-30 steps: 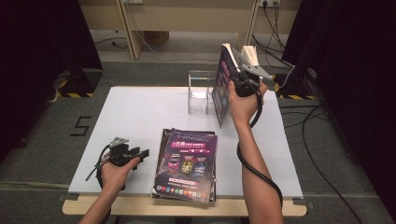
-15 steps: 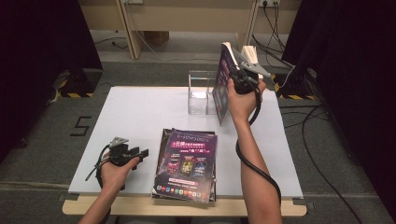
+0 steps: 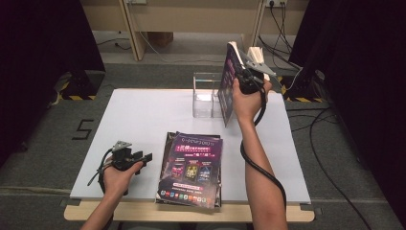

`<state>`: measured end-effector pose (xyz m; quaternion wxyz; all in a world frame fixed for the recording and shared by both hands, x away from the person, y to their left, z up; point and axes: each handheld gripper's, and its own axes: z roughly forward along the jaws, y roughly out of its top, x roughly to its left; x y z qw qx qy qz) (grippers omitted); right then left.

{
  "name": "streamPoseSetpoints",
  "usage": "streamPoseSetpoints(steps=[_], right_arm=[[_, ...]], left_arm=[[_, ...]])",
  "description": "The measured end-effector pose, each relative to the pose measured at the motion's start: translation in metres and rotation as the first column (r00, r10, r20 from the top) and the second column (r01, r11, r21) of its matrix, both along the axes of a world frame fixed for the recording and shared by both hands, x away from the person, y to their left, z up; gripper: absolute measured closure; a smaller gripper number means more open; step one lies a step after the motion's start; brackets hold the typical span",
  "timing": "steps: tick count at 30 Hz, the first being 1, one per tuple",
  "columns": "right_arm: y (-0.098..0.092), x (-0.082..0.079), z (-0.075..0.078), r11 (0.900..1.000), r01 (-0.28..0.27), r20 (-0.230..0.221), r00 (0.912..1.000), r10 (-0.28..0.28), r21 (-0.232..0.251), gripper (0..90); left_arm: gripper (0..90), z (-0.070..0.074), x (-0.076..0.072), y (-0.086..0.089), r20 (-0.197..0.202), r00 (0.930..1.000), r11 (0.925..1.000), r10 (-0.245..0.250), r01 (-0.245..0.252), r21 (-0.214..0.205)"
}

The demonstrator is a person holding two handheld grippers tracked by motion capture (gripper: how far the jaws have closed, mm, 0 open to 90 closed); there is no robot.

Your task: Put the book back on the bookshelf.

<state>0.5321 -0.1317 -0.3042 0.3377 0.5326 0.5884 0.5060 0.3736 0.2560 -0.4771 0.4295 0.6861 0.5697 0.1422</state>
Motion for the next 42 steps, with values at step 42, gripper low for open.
streamPoseSetpoints(steps=[42], right_arm=[[0.006,0.024,-0.009,0.9984,0.053,0.007,0.9986,-0.053,-0.017,82.9]], left_arm=[[50.6,-0.002,0.0,0.001,-0.008,1.0,1.0,-0.003,0.003,0.001]])
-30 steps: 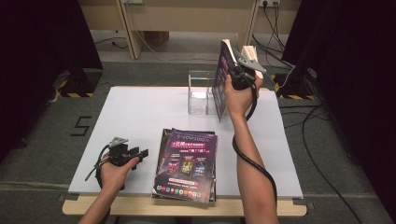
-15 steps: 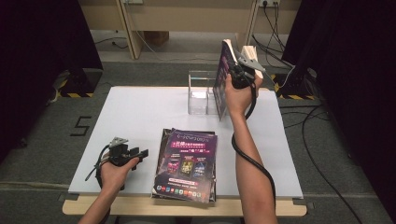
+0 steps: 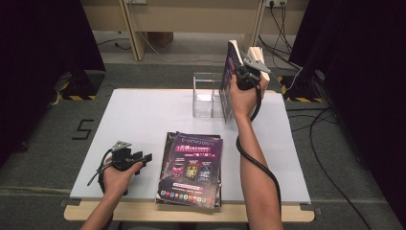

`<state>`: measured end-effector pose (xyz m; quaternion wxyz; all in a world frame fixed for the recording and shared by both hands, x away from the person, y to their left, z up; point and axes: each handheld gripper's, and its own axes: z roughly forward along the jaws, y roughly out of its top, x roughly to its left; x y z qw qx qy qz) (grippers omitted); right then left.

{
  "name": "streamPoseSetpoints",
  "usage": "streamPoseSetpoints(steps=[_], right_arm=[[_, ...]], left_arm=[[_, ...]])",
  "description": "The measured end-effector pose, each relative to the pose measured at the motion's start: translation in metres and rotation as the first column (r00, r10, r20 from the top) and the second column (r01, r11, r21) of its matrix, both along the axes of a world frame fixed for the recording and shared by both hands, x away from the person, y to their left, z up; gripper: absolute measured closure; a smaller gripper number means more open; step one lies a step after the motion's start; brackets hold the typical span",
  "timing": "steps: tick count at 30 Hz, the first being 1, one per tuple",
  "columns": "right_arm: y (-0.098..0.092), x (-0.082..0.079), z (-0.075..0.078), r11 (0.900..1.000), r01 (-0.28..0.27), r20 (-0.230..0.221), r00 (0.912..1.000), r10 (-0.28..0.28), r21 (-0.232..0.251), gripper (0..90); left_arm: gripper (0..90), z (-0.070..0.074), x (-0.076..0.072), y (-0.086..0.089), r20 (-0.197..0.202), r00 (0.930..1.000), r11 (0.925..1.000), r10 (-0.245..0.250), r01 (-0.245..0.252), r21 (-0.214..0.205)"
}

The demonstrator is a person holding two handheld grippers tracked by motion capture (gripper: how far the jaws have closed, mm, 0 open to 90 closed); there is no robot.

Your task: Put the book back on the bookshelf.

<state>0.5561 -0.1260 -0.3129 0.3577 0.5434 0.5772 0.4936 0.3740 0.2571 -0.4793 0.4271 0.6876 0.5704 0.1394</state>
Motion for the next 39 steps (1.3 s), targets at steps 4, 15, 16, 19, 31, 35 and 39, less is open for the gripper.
streamPoseSetpoints(steps=[4,15,16,19,31,35,39], right_arm=[[0.001,0.004,-0.003,0.9999,0.01,-0.002,0.9999,-0.01,-0.009,82.9],[0.003,0.01,-0.015,0.9992,0.031,-0.015,0.9994,-0.032,-0.024,82.8],[0.003,0.01,-0.015,0.9992,0.031,-0.015,0.9994,-0.032,-0.026,82.8],[0.002,0.01,-0.016,0.9988,0.031,-0.007,0.9995,-0.031,-0.039,82.5],[0.003,0.005,-0.014,0.9967,0.027,-0.029,0.9992,-0.029,-0.077,77.1],[0.001,0.003,-0.014,0.9963,0.028,-0.035,0.9989,-0.031,-0.081,75.1],[-0.001,0.001,-0.015,0.9961,0.021,-0.045,0.9987,-0.025,-0.086,73.4]], left_arm=[[51.0,0.0,0.0,0.0,0.002,1.0,1.0,-0.001,0.001,-0.003],[51.1,0.0,0.0,0.0,0.002,1.0,1.0,-0.001,0.001,-0.004],[51.1,0.0,0.0,0.0,0.002,1.0,1.0,-0.002,0.002,-0.002],[51.1,-0.001,0.0,0.0,0.0,1.0,1.0,-0.004,0.004,0.001],[51.1,-0.001,0.0,-0.003,0.0,1.0,1.0,-0.007,0.007,-0.003],[51.1,-0.002,-0.001,-0.004,-0.004,0.9999,0.9999,-0.013,0.013,0.004],[51.0,-0.002,-0.001,-0.005,-0.004,0.9999,0.9999,-0.011,0.011,0.003]])
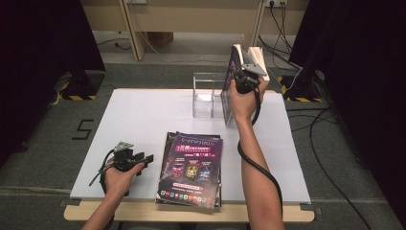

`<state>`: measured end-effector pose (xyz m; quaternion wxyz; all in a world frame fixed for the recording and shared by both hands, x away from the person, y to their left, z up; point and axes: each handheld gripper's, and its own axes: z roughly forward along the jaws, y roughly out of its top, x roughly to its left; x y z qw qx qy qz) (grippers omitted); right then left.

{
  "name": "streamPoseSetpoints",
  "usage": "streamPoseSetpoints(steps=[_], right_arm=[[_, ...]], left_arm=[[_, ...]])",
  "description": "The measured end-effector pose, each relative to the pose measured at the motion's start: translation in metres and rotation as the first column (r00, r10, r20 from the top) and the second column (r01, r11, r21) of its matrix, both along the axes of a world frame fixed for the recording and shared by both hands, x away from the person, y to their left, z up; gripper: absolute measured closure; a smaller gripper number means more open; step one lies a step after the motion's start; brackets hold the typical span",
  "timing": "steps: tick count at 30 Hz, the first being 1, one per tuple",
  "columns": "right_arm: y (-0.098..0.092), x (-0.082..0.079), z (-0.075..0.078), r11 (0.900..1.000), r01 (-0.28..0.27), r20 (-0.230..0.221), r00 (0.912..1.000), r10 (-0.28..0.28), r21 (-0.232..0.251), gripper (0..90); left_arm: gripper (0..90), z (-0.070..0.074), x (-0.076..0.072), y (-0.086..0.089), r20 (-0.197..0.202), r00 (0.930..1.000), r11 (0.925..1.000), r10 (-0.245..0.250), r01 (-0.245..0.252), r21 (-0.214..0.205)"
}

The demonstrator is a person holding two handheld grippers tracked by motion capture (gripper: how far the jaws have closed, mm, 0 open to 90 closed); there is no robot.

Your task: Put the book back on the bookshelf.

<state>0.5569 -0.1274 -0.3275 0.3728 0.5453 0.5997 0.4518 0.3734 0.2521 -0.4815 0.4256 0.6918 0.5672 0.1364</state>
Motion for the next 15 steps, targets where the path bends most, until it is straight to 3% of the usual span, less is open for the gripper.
streamPoseSetpoints(steps=[15], right_arm=[[-0.004,-0.015,-0.003,0.9996,-0.027,-0.02,0.9994,0.027,0.011,68.2]], left_arm=[[50.6,-0.001,-0.001,-0.005,-0.003,0.9999,0.9999,-0.011,0.011,0.002]])
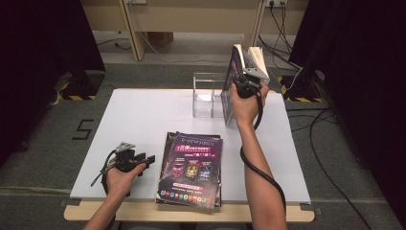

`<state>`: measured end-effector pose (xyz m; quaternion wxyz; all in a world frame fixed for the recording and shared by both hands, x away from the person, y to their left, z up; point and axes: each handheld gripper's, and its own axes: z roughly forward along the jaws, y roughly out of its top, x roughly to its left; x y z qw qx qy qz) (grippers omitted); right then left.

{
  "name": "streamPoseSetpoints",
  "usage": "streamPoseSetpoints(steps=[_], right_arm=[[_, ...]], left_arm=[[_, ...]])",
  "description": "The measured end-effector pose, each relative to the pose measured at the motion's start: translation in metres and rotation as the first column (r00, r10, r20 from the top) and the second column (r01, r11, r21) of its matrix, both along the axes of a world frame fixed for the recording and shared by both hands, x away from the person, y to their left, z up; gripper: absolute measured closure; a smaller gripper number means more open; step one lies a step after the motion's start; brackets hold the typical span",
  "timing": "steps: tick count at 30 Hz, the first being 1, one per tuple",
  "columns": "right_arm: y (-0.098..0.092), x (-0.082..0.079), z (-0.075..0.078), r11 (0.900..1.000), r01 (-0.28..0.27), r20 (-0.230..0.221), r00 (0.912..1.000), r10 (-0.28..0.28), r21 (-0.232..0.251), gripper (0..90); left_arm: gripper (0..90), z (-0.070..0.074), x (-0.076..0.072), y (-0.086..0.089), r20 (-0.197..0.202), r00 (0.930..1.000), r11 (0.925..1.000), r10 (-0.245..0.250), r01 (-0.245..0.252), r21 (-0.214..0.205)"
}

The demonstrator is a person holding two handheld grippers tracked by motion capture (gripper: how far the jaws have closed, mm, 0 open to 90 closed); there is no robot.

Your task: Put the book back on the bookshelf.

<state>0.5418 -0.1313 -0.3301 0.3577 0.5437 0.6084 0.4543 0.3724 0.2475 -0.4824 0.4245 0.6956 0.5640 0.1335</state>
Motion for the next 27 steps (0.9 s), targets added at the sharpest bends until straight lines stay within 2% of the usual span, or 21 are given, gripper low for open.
streamPoseSetpoints(steps=[12,27], right_arm=[[-0.007,-0.01,-0.004,0.9992,-0.023,-0.044,0.9988,0.024,0.033,67.0],[-0.011,-0.025,-0.006,0.9977,-0.048,-0.065,0.9966,0.051,0.048,65.8]], left_arm=[[50.2,-0.001,0.0,0.0,-0.001,1.0,1.0,0.001,-0.001,0.0],[49.7,0.001,-0.002,-0.003,0.004,1.0,0.9999,-0.009,0.009,-0.014]])
